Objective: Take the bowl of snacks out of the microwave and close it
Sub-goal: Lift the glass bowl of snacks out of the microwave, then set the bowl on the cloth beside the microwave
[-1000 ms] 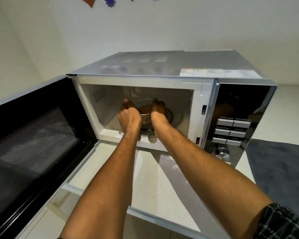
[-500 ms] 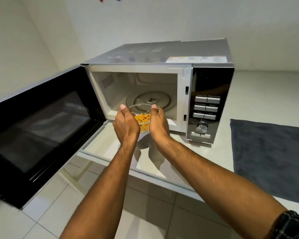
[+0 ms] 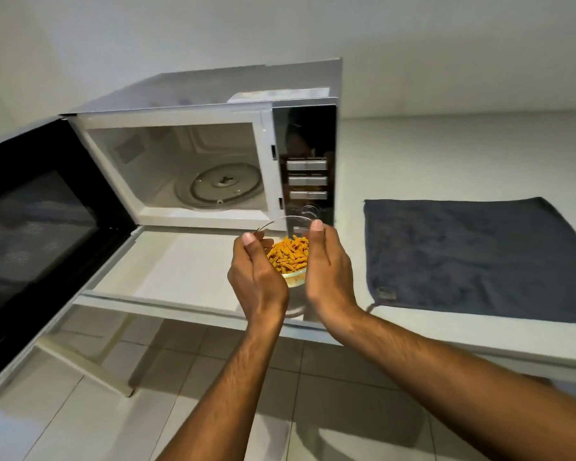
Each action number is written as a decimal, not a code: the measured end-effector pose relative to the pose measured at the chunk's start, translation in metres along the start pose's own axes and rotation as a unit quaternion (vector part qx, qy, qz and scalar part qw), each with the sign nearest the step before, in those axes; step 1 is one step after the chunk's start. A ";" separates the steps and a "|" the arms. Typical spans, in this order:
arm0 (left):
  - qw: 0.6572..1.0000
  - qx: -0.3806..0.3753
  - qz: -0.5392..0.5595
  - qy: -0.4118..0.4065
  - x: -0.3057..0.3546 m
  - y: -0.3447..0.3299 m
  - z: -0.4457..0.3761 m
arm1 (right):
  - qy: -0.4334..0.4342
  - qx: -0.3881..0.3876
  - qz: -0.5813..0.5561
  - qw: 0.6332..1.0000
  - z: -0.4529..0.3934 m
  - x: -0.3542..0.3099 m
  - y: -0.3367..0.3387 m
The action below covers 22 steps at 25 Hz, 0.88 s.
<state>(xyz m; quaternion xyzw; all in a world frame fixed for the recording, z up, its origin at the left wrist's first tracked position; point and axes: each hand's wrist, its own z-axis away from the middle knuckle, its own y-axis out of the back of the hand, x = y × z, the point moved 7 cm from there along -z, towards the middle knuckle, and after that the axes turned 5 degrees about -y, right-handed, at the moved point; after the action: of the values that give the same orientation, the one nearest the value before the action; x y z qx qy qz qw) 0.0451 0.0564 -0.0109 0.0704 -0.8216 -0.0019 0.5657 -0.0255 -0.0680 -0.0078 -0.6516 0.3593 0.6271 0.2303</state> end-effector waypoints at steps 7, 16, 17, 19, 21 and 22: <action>0.992 -0.120 0.021 -0.013 0.026 -0.092 0.052 | -0.011 0.105 -0.001 0.994 -0.028 0.017 0.107; 0.947 -0.315 -0.024 -0.052 0.053 -0.240 0.102 | -0.108 0.202 -0.057 0.972 -0.106 0.064 0.236; 0.939 -0.341 -0.030 -0.046 0.053 -0.254 0.106 | -0.124 0.205 -0.057 0.969 -0.112 0.070 0.246; 0.923 -0.382 -0.026 -0.030 0.051 -0.277 0.113 | -0.146 0.203 -0.057 0.966 -0.124 0.080 0.262; 0.914 -0.405 -0.019 -0.020 0.051 -0.294 0.117 | -0.155 0.197 -0.064 0.966 -0.134 0.086 0.273; 0.910 -0.413 -0.018 -0.016 0.051 -0.301 0.117 | -0.157 0.194 -0.068 0.966 -0.138 0.088 0.275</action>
<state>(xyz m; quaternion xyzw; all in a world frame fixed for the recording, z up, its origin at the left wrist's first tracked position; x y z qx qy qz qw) -0.0473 -0.2562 -0.0309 -0.1544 -0.7550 -0.3525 0.5309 -0.1479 -0.3628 -0.0382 -0.5108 0.3881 0.6230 0.4477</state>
